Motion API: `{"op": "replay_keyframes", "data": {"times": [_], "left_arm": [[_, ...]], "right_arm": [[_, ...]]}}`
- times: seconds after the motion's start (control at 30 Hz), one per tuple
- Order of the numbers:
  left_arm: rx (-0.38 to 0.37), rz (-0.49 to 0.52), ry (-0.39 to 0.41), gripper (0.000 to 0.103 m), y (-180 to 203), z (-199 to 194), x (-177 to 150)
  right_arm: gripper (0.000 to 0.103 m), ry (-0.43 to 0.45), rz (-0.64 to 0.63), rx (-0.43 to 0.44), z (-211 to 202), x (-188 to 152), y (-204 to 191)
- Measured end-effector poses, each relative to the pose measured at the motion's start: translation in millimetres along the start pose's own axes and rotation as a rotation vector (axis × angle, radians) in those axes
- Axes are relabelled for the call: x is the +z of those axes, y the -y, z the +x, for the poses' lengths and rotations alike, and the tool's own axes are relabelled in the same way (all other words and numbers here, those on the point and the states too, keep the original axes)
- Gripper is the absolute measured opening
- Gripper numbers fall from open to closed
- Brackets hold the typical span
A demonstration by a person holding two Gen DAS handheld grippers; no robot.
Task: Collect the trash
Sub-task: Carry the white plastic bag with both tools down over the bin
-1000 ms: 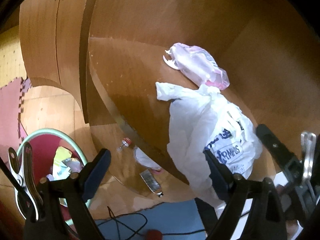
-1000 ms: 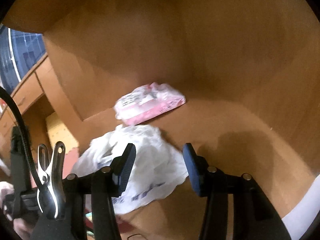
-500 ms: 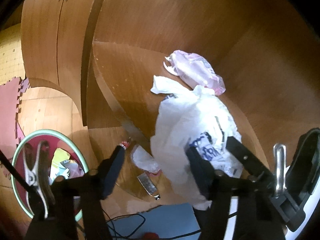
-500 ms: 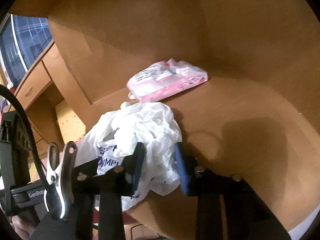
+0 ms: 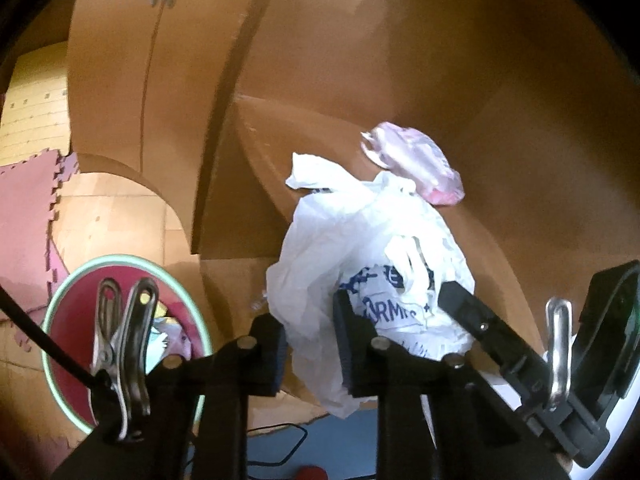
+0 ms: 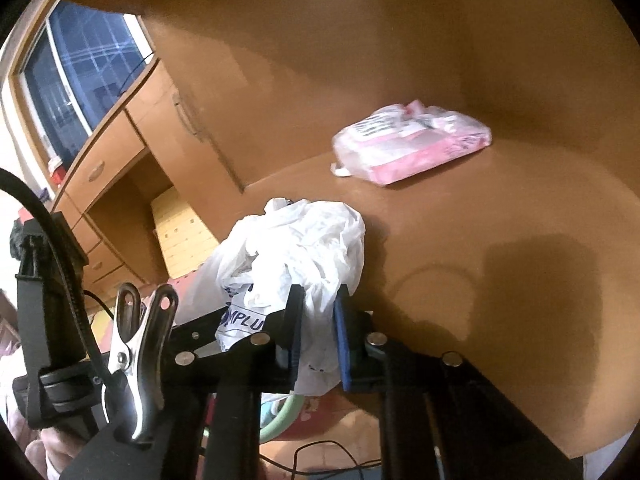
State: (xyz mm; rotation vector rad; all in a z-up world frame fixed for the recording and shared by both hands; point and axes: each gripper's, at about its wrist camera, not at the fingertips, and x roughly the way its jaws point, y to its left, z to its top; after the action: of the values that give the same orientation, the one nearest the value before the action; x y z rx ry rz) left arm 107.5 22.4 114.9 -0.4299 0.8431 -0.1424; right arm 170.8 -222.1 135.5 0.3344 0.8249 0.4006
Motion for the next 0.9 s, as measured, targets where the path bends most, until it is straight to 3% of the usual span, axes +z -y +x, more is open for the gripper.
{"op": "replay_keyframes", "data": {"times": [0.37,0.9], "left_arm": [[0.078,-0.06,0.026,0.021,-46,-25,2],[0.188,-0.169,-0.017,0.021,-122,-35,-17]], "right_arm": [[0.014,-0.031,-0.088,0.056,26,-5,-49],[0.014,-0.135,-0.209,0.081,90,-27,-118]]}}
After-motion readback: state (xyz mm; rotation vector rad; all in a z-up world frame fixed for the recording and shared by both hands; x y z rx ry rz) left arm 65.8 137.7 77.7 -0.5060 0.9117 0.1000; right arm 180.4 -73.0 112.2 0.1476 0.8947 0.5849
